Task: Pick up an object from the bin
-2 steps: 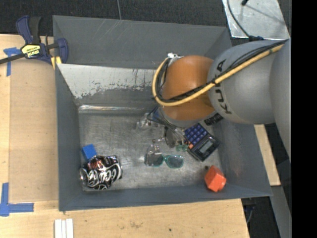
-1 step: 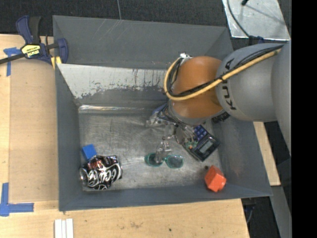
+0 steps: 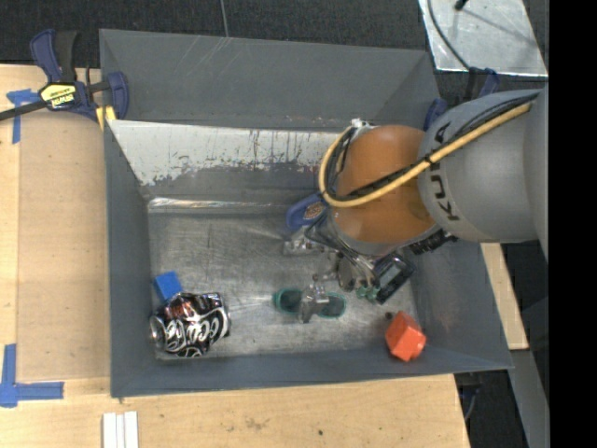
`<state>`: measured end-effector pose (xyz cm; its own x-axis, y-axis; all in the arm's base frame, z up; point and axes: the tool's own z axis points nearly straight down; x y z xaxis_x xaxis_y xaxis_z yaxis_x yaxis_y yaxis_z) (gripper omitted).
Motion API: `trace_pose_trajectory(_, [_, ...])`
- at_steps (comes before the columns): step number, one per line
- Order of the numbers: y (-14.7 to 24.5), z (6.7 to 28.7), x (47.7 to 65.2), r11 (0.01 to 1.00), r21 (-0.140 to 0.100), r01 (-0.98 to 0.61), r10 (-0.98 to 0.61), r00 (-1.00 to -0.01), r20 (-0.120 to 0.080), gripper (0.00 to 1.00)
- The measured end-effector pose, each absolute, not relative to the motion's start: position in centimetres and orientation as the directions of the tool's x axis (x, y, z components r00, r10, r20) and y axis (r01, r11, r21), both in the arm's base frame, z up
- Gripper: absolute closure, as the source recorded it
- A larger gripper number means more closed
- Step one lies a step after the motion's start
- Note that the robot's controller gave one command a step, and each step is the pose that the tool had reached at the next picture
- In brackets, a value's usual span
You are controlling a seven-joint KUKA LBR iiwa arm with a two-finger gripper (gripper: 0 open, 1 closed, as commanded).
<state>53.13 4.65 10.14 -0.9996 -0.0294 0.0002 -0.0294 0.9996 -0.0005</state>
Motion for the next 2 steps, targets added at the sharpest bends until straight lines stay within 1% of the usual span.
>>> trace_pose_trajectory(1, [-0.39, 7.85, 50.51, 0.969, -0.001, -0.248, -0.248, -0.969, -0.013, 1.0])
trace_pose_trajectory(2, [-0.38, 7.85, 50.51, 0.969, -0.001, -0.248, -0.248, -0.969, -0.013, 1.0])
